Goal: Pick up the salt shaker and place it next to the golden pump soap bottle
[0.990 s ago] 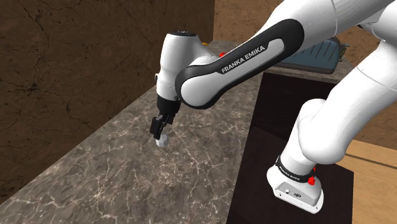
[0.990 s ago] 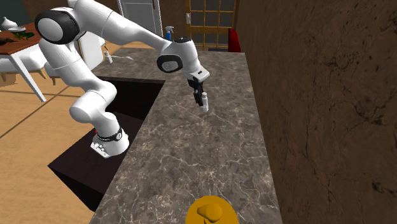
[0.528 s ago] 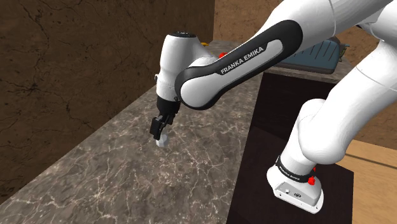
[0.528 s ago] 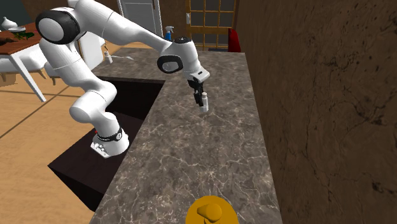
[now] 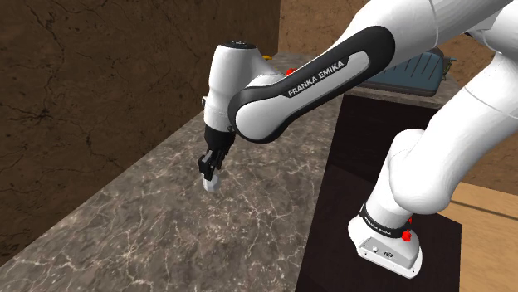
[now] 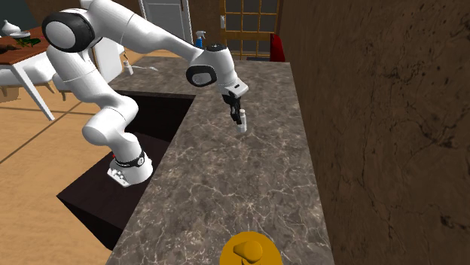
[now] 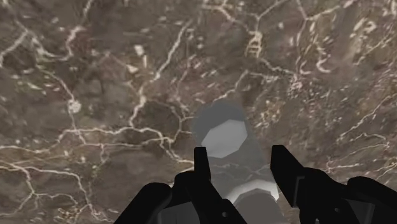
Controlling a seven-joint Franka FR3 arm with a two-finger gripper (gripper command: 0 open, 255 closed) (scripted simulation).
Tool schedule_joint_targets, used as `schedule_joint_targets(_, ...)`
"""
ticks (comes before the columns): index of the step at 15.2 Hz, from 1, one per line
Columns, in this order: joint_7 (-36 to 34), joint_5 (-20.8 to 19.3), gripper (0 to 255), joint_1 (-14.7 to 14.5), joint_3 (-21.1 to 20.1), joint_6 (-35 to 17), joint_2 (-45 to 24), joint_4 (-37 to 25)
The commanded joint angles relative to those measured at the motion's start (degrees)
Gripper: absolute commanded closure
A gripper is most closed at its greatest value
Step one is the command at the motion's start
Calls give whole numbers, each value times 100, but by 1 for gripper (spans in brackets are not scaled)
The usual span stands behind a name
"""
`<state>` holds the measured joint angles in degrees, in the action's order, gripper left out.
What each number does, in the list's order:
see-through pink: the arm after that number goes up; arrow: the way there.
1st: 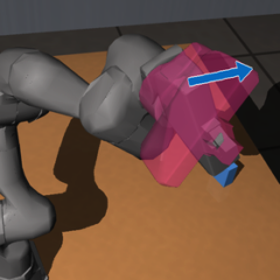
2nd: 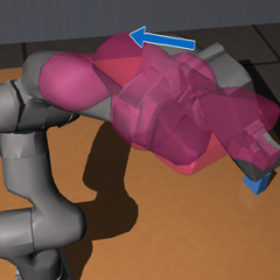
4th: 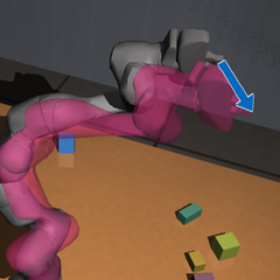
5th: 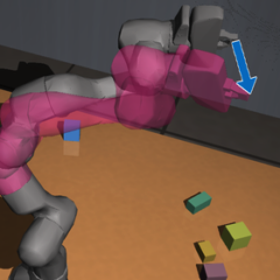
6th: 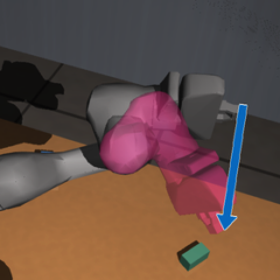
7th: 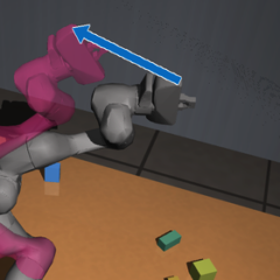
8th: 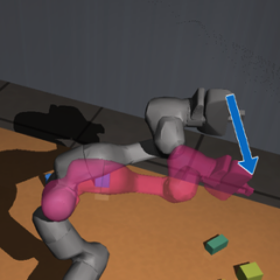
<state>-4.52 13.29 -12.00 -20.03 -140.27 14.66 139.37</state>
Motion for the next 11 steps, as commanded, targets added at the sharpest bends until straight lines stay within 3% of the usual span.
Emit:
schedule_joint_targets(1, 0, 1, 255, 0, 0, 1, -2, 4)
schedule_joint_targets(11, -37, -21, 255, 14, 82, 750, 317, -434)
